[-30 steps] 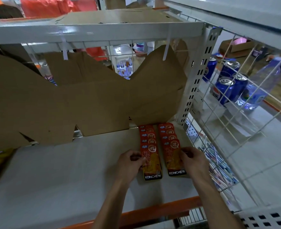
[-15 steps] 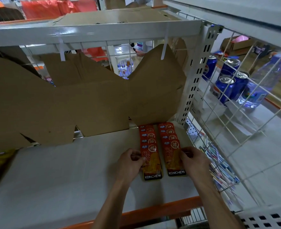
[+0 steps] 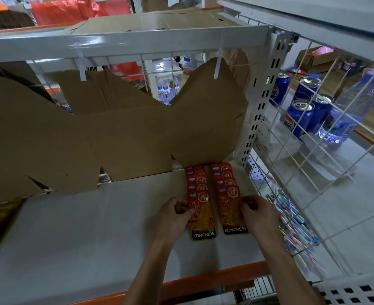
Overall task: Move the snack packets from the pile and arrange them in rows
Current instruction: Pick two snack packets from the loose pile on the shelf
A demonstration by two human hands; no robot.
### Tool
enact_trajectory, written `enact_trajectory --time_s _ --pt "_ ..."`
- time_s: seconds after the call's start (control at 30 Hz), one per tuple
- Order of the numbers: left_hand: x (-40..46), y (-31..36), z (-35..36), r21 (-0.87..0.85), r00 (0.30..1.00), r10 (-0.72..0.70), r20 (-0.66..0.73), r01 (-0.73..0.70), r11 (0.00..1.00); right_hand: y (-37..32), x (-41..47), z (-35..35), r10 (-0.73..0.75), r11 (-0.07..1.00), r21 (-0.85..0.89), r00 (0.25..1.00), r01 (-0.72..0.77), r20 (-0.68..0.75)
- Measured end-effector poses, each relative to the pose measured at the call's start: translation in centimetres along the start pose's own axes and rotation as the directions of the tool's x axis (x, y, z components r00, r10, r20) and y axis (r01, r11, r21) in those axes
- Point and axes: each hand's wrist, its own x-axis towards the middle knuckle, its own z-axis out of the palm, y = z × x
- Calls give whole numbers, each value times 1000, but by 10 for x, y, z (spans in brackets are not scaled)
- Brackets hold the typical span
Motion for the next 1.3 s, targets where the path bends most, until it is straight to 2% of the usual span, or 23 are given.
enact_trajectory --time_s 0.73,0.9,1.0,1.1,1.3 --pt "-7 0 0 20 1000 14 -4 -14 1000 -8 -8 -6 -27 999 -40 1000 27 11" --pt "-14 -1 1 -27 1000 5 -4 -5 1000 -13 -16 -7 -121 987 -104 993 122 11" --pt "-20 0 -1 -68 1000 -10 -23 9 998 -23 -23 -6 -167 957 -245 986 158 -16" --pt "-29 -1 -8 -35 997 -4 -76 1 999 -34 -33 -5 -256 908 -349 966 231 -27" --pt "-55 -6 -24 32 973 -27 -229 35 999 -48 -64 13 -438 801 -386 888 457 142"
